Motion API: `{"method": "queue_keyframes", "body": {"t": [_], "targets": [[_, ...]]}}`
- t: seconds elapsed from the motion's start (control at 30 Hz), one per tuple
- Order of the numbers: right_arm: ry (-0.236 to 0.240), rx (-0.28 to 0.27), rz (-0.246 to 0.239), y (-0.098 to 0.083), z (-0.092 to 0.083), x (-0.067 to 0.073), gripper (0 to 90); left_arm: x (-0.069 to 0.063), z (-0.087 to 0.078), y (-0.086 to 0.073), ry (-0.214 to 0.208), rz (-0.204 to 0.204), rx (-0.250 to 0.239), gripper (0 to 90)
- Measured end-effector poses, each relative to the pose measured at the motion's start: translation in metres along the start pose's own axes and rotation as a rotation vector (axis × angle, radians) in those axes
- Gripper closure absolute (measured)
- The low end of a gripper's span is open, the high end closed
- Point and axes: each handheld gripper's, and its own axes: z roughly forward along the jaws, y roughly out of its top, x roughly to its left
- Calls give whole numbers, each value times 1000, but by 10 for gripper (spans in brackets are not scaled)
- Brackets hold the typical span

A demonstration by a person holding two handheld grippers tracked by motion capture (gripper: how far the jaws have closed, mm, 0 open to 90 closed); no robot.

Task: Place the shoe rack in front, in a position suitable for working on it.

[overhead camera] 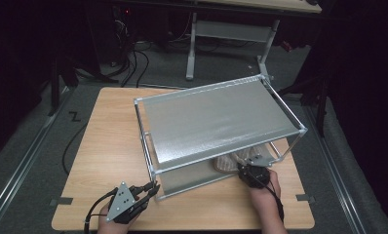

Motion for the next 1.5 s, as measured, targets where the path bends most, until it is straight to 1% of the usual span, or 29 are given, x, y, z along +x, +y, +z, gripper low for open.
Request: {"method": "queue_keyframes", "body": {"t": [0.1,0.23,0.27,0.37,0.4,0.43,0.5,0.53,0.57,0.63,0.83,1.0,1.03,1.17,1.3,1.33,1.37,1.47,1.5], "targets": [[-39,8,24,-2,1,-12,562,1,-2,-1,10,-1,4,798],[-73,9,57,-6,3,-26,555,2,-5,-1,17,-6,3,798],[-83,7,70,-7,4,-31,555,2,-5,-1,18,-8,3,799],[-115,5,90,-10,5,-42,552,3,-7,-2,25,-1,8,799],[-119,9,103,-11,5,-45,550,4,-8,-2,26,-4,7,798],[-130,7,98,-11,5,-48,548,4,-8,-2,28,-9,6,799],[-138,8,125,-14,5,-54,547,5,-10,-3,32,-11,6,799],[-153,9,130,-14,5,-56,547,5,-10,-3,34,-10,6,799],[-168,13,136,-15,5,-57,548,5,-11,-3,37,-10,6,799],[-177,14,142,-15,6,-60,550,5,-11,-3,42,-16,6,799],[-179,17,126,-13,7,-55,578,7,-14,-3,51,-22,10,800],[-172,17,143,-12,8,-55,585,7,-14,-4,44,-25,8,800],[-164,21,150,-12,7,-54,587,7,-14,-4,43,-25,8,800],[-141,11,145,-11,9,-52,592,7,-13,-3,41,-29,8,800],[-110,12,136,-10,9,-48,594,6,-13,-3,32,-35,7,801],[-100,9,119,-10,9,-47,594,5,-13,-3,29,-32,7,801],[-92,7,112,-9,10,-44,594,4,-12,-3,27,-36,6,801],[-73,9,99,-7,10,-36,594,1,-11,-2,19,-28,4,800],[-66,8,83,-6,10,-33,594,0,-10,-2,16,-28,4,800]]}}
